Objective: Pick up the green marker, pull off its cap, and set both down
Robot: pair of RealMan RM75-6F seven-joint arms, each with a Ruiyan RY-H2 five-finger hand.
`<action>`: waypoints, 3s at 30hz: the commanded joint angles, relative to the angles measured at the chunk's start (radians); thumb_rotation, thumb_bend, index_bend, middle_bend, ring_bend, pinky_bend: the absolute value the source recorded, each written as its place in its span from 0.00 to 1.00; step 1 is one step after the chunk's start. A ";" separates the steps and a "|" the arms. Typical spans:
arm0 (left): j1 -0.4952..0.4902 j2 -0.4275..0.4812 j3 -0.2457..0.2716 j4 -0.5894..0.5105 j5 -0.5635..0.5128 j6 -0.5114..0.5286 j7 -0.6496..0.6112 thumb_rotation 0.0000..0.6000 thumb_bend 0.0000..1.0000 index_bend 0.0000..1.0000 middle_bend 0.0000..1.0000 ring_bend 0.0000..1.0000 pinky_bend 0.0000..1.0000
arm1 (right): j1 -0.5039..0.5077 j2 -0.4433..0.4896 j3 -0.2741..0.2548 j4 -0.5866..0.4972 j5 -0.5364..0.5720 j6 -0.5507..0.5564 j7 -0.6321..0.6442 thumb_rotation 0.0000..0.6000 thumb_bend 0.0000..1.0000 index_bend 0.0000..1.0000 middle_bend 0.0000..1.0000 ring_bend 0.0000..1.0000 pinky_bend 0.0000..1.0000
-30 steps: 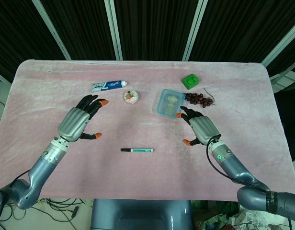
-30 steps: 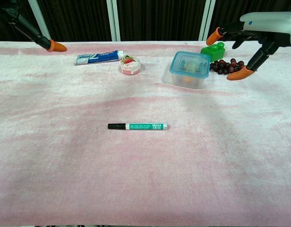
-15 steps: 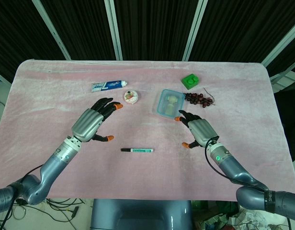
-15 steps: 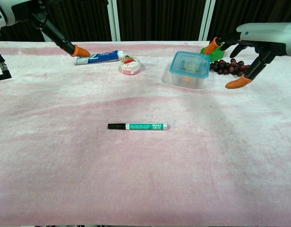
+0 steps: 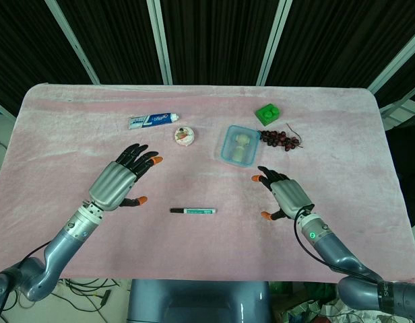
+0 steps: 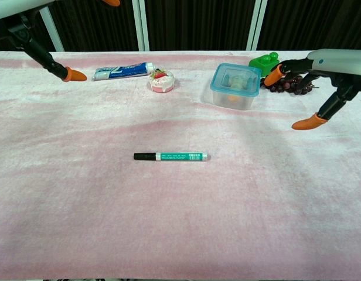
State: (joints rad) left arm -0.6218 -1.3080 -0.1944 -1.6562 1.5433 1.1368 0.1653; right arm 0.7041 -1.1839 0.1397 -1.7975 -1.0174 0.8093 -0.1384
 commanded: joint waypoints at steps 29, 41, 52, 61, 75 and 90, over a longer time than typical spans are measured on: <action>0.205 0.124 0.088 -0.008 -0.031 0.205 -0.009 1.00 0.13 0.13 0.14 0.02 0.08 | 0.089 -0.545 0.057 0.416 0.116 -0.037 0.032 1.00 0.19 0.43 0.02 0.08 0.17; 0.208 0.113 0.078 0.010 -0.046 0.209 -0.002 1.00 0.13 0.14 0.14 0.02 0.08 | 0.098 -0.612 0.067 0.453 0.123 -0.027 0.032 1.00 0.19 0.47 0.02 0.08 0.17; 0.209 0.101 0.074 0.023 -0.051 0.211 0.009 1.00 0.13 0.14 0.14 0.02 0.08 | 0.092 -0.664 0.047 0.469 0.087 0.054 -0.037 1.00 0.19 0.49 0.02 0.07 0.17; 0.211 0.104 0.072 0.023 -0.047 0.217 0.016 1.00 0.13 0.14 0.14 0.02 0.08 | 0.095 -0.693 0.053 0.482 0.121 0.054 -0.078 1.00 0.22 0.53 0.02 0.07 0.17; 0.214 0.110 0.070 0.013 -0.047 0.219 0.014 1.00 0.13 0.14 0.14 0.02 0.08 | 0.085 -0.690 0.077 0.461 0.143 0.055 -0.082 1.00 0.30 0.63 0.02 0.08 0.17; 0.197 0.096 0.065 0.006 -0.069 0.178 0.004 1.00 0.13 0.15 0.14 0.02 0.08 | 0.009 -0.423 0.081 0.184 0.092 0.085 -0.040 1.00 0.31 0.68 0.02 0.07 0.17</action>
State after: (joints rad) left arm -0.4221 -1.2091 -0.1281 -1.6505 1.4780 1.3183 0.1697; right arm 0.7318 -1.6508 0.2204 -1.5719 -0.9227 0.8942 -0.1949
